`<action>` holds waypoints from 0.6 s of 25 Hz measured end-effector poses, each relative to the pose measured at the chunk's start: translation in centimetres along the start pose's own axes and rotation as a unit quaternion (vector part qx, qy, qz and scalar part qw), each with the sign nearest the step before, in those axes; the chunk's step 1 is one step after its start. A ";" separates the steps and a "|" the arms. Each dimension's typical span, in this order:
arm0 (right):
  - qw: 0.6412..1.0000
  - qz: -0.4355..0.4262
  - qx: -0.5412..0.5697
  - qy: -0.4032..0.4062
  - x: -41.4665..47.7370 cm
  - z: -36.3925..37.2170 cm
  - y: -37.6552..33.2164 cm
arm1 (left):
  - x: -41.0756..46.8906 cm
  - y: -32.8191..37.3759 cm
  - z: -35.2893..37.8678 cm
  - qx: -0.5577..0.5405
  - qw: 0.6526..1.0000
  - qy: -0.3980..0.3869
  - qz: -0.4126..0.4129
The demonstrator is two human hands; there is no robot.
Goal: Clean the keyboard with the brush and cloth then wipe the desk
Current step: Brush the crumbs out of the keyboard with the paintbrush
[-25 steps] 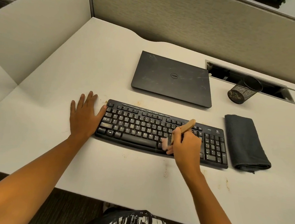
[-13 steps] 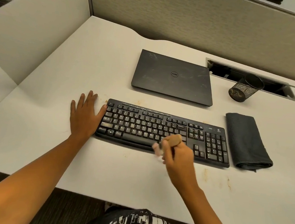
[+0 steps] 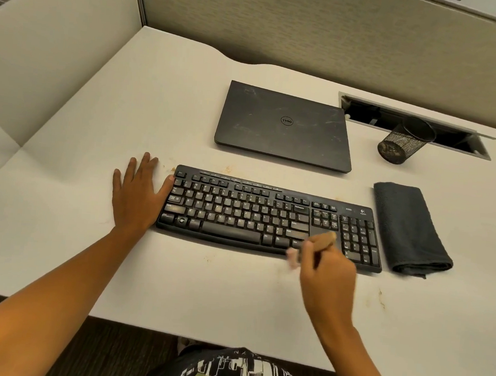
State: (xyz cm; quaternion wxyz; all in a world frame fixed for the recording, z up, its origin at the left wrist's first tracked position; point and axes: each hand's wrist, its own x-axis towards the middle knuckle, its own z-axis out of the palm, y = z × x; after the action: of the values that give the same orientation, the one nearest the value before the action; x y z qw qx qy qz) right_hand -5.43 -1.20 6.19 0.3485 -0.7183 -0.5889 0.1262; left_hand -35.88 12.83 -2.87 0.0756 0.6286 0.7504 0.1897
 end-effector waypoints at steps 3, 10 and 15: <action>0.998 0.051 -0.009 0.039 1.2 -2.3 1.2 | 0.0 -0.1 0.0 0.000 1.000 0.003 0.002; 0.993 0.103 0.000 -0.064 5.0 -0.5 -0.3 | -0.2 0.1 -0.2 -0.005 1.000 0.001 0.003; 0.996 0.082 0.020 -0.016 4.7 0.2 -0.1 | -0.1 0.2 -0.3 -0.007 1.000 0.002 0.002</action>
State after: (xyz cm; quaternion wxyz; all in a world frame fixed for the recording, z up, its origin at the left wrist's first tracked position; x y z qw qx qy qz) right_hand -4.30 3.25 7.20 0.3422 -0.7550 -0.5303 0.1778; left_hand -35.81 12.69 -2.57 0.0776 0.6294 0.7478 0.1963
